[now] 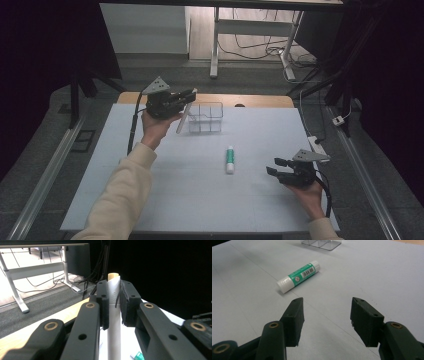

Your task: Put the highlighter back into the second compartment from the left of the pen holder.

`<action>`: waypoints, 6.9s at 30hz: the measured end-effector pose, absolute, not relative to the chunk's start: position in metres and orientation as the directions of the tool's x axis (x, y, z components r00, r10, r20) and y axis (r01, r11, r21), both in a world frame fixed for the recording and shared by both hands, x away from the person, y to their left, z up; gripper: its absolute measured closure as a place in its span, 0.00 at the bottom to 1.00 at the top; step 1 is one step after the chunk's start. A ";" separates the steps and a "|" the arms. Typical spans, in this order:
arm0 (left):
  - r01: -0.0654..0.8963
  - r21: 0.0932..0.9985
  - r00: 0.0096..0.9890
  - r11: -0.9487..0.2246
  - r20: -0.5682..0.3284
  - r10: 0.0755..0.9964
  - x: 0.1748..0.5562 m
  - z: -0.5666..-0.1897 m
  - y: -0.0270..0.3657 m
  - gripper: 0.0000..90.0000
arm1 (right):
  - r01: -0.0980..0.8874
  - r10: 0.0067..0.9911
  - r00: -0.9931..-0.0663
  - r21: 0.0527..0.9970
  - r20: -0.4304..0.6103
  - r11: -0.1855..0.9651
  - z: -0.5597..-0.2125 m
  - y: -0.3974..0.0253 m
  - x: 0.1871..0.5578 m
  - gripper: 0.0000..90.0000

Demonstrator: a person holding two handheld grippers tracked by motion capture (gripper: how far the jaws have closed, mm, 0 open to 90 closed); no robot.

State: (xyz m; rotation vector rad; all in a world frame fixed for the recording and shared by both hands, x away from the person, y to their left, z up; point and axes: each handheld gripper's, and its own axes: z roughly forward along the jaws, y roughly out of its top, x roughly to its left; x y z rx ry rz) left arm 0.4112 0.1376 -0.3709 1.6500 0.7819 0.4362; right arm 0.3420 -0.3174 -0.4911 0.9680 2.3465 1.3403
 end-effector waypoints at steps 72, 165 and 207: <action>0.244 0.961 0.681 -0.127 -0.077 0.728 0.453 -0.368 0.096 0.87 | 0.432 0.667 -0.740 0.823 0.088 0.370 -0.497 -0.316 0.344 0.48; 0.293 0.950 0.655 -0.106 -0.119 0.746 0.522 -0.398 0.083 0.87 | 0.439 0.678 -0.729 0.823 0.093 0.359 -0.498 -0.319 0.345 0.49; 0.371 0.907 0.711 -0.198 -0.141 0.689 0.484 -0.403 0.098 0.72 | 0.437 0.677 -0.730 0.826 0.096 0.355 -0.498 -0.321 0.346 0.49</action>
